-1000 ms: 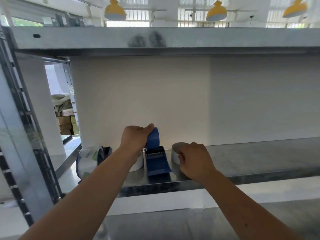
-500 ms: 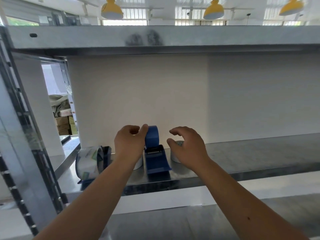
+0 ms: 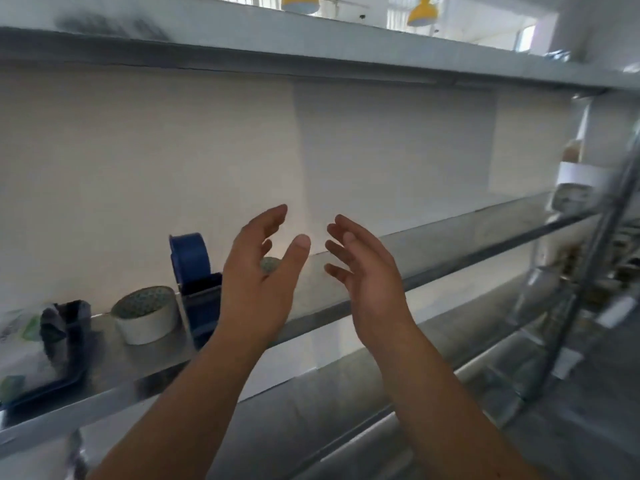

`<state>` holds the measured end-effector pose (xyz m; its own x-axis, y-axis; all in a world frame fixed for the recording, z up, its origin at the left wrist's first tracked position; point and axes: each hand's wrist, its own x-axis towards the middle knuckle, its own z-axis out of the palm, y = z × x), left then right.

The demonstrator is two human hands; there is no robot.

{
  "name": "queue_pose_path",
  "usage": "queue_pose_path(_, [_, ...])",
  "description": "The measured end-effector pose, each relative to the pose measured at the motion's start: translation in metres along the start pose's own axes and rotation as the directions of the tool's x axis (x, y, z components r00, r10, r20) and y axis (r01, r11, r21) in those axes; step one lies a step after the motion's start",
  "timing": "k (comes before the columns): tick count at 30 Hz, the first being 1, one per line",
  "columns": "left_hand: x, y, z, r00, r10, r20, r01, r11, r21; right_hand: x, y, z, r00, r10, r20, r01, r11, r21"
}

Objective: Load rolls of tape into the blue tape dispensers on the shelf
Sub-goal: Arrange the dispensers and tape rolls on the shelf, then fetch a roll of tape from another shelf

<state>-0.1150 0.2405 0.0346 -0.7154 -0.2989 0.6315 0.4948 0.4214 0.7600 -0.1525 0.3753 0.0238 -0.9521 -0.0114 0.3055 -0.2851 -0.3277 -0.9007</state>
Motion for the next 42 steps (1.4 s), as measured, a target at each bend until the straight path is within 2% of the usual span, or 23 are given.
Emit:
queue_pose_path(3, [-0.004,0.008,0.031,0.999,-0.019,0.049,0.022,0.997,-0.076,-0.014,-0.011,-0.035,0.994,-0.042,-0.102,0.033,0.996,-0.087])
queue_pose_path(8, [-0.009,0.026,0.089,0.962,-0.042,0.27,0.116,0.957,-0.267,-0.044,-0.03,-0.109,0.942,-0.131,-0.308,0.093,0.987,-0.133])
queue_pose_path(16, [-0.039,0.087,0.199,0.89,-0.045,0.453,0.28,0.84,-0.466,-0.08,-0.071,-0.211,0.862,-0.2,-0.466,0.126,0.975,-0.185])
queue_pose_path(24, [-0.071,0.127,0.308,0.889,-0.056,0.455,0.332,0.762,-0.556,-0.088,-0.117,-0.339,0.791,-0.239,-0.563,0.114,0.962,-0.247])
queue_pose_path(27, [-0.083,0.135,0.353,0.862,-0.076,0.502,0.399,0.713,-0.577,-0.088,-0.13,-0.381,0.767,-0.246,-0.592,0.105,0.959,-0.263])
queue_pose_path(33, [-0.091,0.15,0.43,0.818,-0.033,0.575,0.443,0.674,-0.591,-0.089,-0.14,-0.449,0.74,-0.261,-0.62,0.057,0.943,-0.328])
queue_pose_path(37, [-0.091,0.15,0.479,0.78,-0.001,0.625,0.466,0.668,-0.58,-0.076,-0.143,-0.49,0.689,-0.252,-0.679,0.041,0.949,-0.311])
queue_pose_path(42, [-0.084,0.141,0.551,0.745,0.006,0.667,0.492,0.671,-0.555,-0.041,-0.141,-0.539,0.67,-0.256,-0.697,0.012,0.942,-0.334])
